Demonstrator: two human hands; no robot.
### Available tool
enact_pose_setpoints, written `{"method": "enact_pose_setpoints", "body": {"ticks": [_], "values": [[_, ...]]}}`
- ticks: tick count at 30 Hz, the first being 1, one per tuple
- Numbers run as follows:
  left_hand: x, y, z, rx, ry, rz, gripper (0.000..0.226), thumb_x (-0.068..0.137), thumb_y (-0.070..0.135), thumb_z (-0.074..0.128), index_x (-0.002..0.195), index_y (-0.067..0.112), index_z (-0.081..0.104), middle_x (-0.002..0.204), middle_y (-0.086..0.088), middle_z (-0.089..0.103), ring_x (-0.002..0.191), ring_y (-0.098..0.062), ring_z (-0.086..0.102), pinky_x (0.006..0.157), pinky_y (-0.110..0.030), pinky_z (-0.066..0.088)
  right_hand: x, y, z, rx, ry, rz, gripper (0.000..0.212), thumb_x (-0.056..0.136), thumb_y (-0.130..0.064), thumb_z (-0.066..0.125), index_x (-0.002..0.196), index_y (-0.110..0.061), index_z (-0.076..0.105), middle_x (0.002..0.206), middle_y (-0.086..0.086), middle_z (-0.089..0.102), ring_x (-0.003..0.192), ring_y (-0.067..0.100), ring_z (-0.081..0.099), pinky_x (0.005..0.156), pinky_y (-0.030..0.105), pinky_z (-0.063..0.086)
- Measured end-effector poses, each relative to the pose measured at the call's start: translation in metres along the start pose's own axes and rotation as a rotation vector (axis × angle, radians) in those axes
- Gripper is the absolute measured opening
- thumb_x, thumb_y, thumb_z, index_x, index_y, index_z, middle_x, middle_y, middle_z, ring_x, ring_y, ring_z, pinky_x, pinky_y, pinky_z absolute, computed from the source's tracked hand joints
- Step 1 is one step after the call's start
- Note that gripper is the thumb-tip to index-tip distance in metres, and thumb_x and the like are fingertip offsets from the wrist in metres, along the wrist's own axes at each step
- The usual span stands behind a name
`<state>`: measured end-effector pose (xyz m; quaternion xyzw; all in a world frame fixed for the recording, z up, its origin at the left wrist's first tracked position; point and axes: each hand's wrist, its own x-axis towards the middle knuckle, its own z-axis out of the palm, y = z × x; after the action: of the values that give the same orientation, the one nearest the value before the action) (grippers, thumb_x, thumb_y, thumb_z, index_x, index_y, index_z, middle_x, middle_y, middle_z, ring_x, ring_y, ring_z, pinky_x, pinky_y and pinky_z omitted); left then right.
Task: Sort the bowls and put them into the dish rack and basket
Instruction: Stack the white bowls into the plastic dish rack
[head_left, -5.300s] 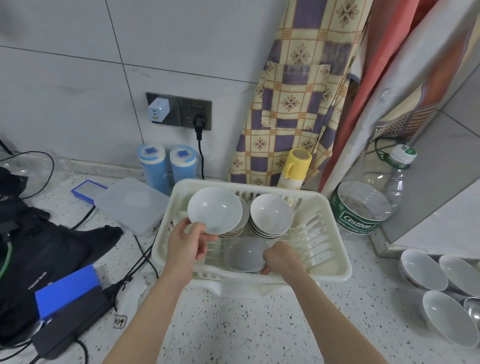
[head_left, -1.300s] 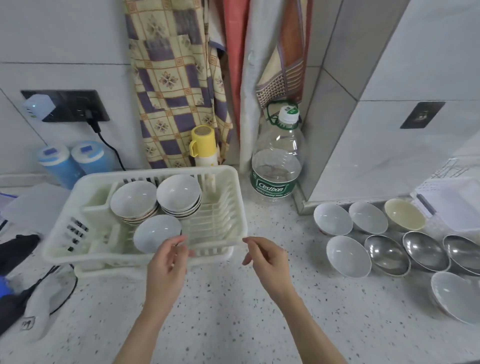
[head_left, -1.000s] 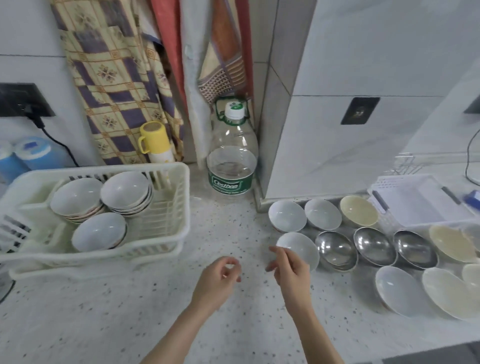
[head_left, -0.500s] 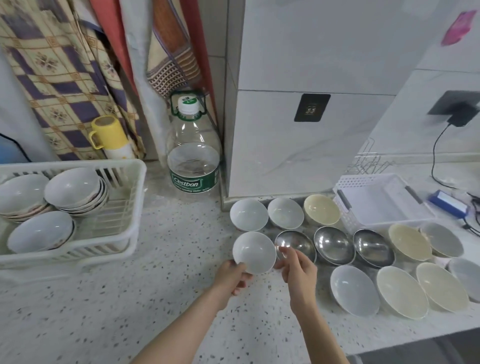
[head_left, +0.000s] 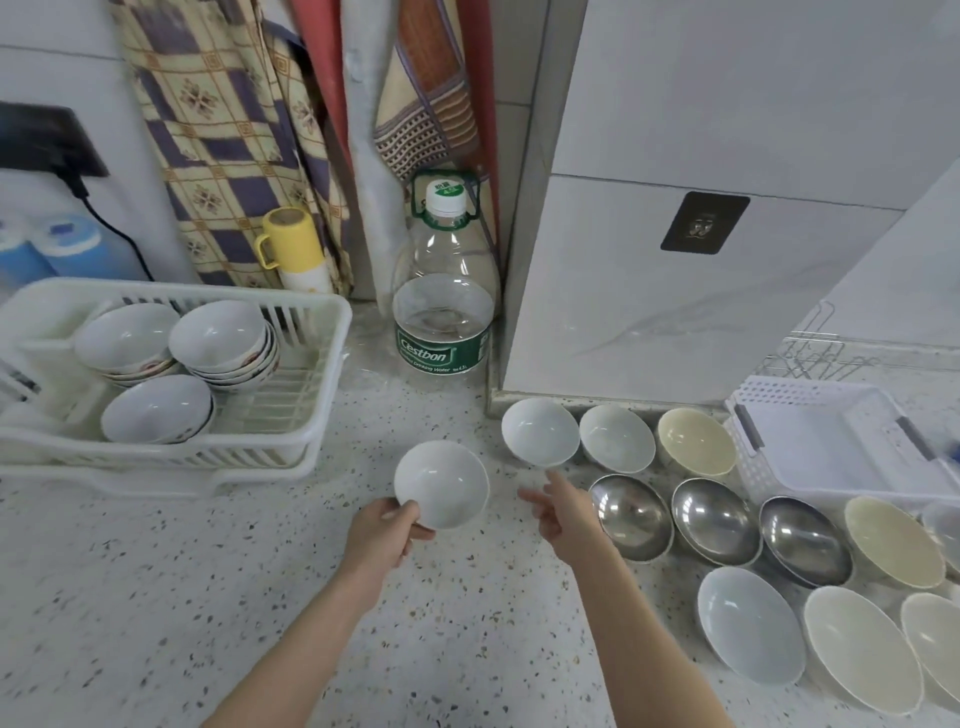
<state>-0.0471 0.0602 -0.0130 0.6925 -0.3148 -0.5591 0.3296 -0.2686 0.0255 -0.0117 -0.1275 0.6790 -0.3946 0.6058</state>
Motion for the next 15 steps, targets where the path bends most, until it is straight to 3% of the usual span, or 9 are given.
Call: {"method": "enact_pose_setpoints", "body": {"ticks": [3,8,12,15], "values": [[-0.005,0.002,-0.016,-0.040,0.023,0.001,0.022,0.089,0.013,0.055,0.108,0.010,0.065,0.072,-0.007,0.077,0.045,-0.009,0.045,0.044,-0.020,0.038,0.016,-0.008,0.010,-0.042,0.059,0.000,0.040,0.097,-0.032,0.050,0.108,0.004,0.065,0.070,0.008,0.058,0.040,0.011,0.033,0.032,0.017,0.026],[-0.013,0.008,-0.039,-0.105,-0.010,0.024,0.021,0.090,0.011,0.054,0.108,0.010,0.064,0.076,-0.011,0.077,0.042,-0.007,0.042,0.042,-0.018,0.035,0.030,-0.010,0.022,0.036,0.167,-0.008,0.021,0.099,-0.029,0.045,0.116,-0.018,0.052,0.081,0.004,0.055,0.060,0.014,0.048,0.042,0.022,0.034],[-0.017,0.016,-0.058,-0.112,-0.054,0.045,0.022,0.089,0.011,0.053,0.107,0.012,0.066,0.077,-0.012,0.077,0.043,-0.008,0.041,0.043,-0.019,0.034,0.028,-0.007,0.032,0.088,0.249,-0.054,0.025,0.096,-0.016,0.046,0.118,-0.011,0.058,0.074,0.003,0.050,0.060,0.012,0.044,0.048,0.022,0.039],[-0.021,0.025,-0.073,-0.117,-0.096,0.077,0.024,0.089,0.009,0.052,0.108,0.014,0.066,0.076,-0.013,0.077,0.042,-0.007,0.040,0.044,-0.017,0.036,0.014,0.001,0.043,0.110,0.314,-0.102,0.028,0.094,-0.013,0.047,0.117,-0.006,0.060,0.073,0.007,0.059,0.054,0.012,0.040,0.048,0.024,0.034]]}}
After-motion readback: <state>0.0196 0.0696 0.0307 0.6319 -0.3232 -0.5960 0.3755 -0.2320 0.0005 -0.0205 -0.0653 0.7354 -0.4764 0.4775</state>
